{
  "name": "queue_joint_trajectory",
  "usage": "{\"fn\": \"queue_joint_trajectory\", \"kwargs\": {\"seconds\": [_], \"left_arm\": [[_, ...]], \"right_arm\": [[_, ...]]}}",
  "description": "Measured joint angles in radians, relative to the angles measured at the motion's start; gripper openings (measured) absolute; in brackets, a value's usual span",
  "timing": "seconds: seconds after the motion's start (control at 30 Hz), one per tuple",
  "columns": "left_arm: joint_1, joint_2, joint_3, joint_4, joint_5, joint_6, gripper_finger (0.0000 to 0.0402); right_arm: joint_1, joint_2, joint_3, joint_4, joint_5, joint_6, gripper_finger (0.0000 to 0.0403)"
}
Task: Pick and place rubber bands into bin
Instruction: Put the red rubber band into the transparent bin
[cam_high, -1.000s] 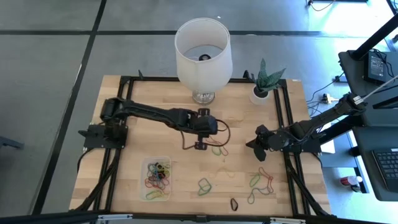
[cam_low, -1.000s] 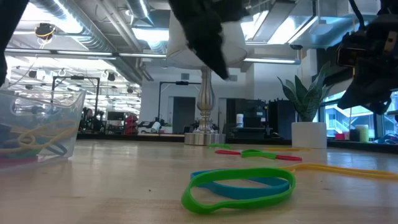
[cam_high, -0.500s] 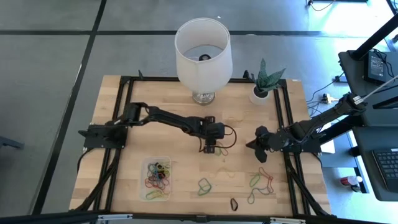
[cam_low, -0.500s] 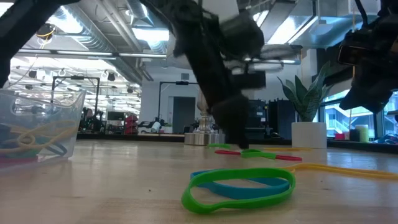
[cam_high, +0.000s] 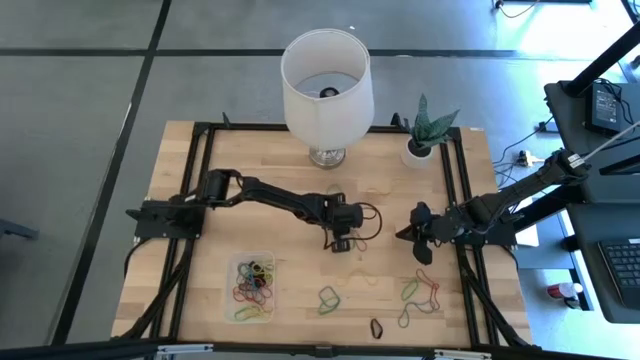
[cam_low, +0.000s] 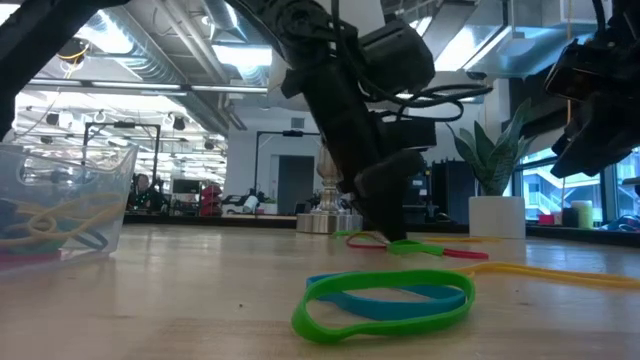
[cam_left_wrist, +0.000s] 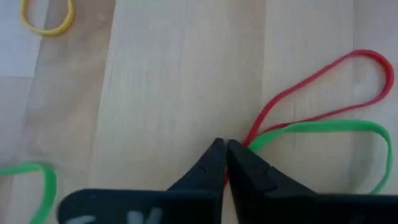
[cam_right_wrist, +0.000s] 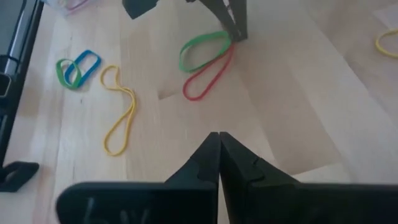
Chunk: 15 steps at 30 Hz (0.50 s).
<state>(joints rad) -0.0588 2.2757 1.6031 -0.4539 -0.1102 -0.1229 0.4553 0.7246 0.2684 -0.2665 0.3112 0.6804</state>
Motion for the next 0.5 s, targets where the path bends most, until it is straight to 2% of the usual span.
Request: {"fn": "queue_joint_trajectory", "kwargs": {"seconds": [0.23, 0.37, 0.5], "left_arm": [[-0.021, -0.042, 0.0, -0.043, -0.033, -0.091, 0.0002], [-0.026, -0.083, -0.008, -0.086, -0.017, -0.096, 0.0002], [-0.038, -0.123, -0.003, -0.097, -0.045, -0.104, 0.0002]], "right_arm": [[0.0, -0.001, 0.0, 0.0, 0.0, -0.039, 0.001], [0.0, 0.0, 0.0, -0.004, 0.0, -0.054, 0.001], [0.0, 0.0, 0.0, -0.005, 0.001, -0.061, 0.001]]}}
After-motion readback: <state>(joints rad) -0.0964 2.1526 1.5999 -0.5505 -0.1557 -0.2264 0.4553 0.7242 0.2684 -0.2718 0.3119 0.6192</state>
